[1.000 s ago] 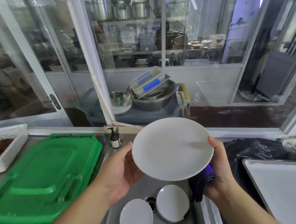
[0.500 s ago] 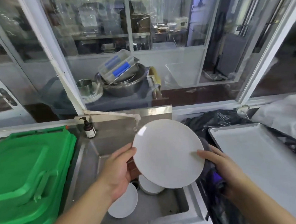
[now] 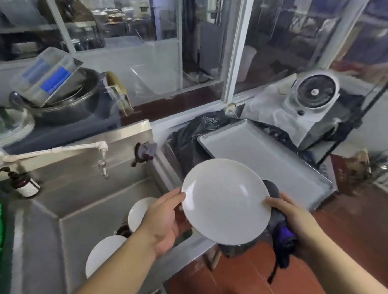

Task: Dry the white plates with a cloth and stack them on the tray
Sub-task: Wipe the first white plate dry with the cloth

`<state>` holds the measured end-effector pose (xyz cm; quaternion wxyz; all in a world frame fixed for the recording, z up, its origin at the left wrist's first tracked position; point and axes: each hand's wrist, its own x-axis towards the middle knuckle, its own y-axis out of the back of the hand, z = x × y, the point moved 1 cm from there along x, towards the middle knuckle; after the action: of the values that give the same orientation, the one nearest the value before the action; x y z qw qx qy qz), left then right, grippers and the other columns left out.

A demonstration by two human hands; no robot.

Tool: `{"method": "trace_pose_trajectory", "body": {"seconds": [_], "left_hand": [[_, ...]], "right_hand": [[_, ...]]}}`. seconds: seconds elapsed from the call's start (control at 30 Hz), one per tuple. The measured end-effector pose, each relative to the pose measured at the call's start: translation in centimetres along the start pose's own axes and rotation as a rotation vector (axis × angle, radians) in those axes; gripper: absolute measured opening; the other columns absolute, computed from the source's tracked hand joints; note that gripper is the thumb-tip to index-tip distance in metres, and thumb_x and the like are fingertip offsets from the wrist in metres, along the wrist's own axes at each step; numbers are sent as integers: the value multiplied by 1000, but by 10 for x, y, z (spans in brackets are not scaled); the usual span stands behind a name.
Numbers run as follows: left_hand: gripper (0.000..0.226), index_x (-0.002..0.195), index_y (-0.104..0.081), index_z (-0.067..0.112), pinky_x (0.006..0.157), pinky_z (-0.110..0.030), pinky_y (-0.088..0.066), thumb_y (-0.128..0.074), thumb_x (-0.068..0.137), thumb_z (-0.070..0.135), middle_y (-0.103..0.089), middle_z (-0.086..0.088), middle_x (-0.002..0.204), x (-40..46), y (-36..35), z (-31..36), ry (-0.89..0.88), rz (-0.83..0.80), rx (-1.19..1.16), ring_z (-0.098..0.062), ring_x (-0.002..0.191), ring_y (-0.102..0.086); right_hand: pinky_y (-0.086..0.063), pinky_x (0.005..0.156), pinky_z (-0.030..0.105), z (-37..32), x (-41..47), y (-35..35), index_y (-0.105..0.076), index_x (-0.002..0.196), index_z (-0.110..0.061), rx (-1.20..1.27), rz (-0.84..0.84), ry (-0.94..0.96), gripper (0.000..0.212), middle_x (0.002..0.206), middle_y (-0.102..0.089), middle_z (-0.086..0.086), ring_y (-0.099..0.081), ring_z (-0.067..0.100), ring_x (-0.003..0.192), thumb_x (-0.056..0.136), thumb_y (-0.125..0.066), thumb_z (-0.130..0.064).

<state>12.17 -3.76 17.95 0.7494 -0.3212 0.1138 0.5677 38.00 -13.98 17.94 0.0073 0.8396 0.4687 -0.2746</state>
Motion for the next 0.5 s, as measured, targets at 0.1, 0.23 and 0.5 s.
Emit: {"method": "trace_pose_trajectory", "body": {"seconds": [0.1,0.23,0.5], "left_hand": [[30,114,-80,20,90,-48,-58,-51,106,19,-77,-12,113,7,-39,-10,13,-61,75,-31,98,-67],[27,114,-80,16,87,-46,-63,-55,104,20,-78,-12,112,15,-102,-25,3,-111,117,-27,92,-74],[25,109,-81,15,78,-44,-63,-58,101,17,-77,-12,115,46,-234,-82,30,-70,96,-28,95,-75]], "right_hand": [[-60,75,47,-10,-2,41,-71,113,-4,4,50,36,20,99,-76,24,-73,36,76,93,-66,-6],[-59,69,46,-29,4,100,-70,110,-3,21,100,57,19,96,-75,25,-72,37,72,92,-68,-7],[-61,58,37,-77,45,236,-68,120,-3,-50,86,73,30,104,-77,25,-76,36,77,91,-71,-3]]}}
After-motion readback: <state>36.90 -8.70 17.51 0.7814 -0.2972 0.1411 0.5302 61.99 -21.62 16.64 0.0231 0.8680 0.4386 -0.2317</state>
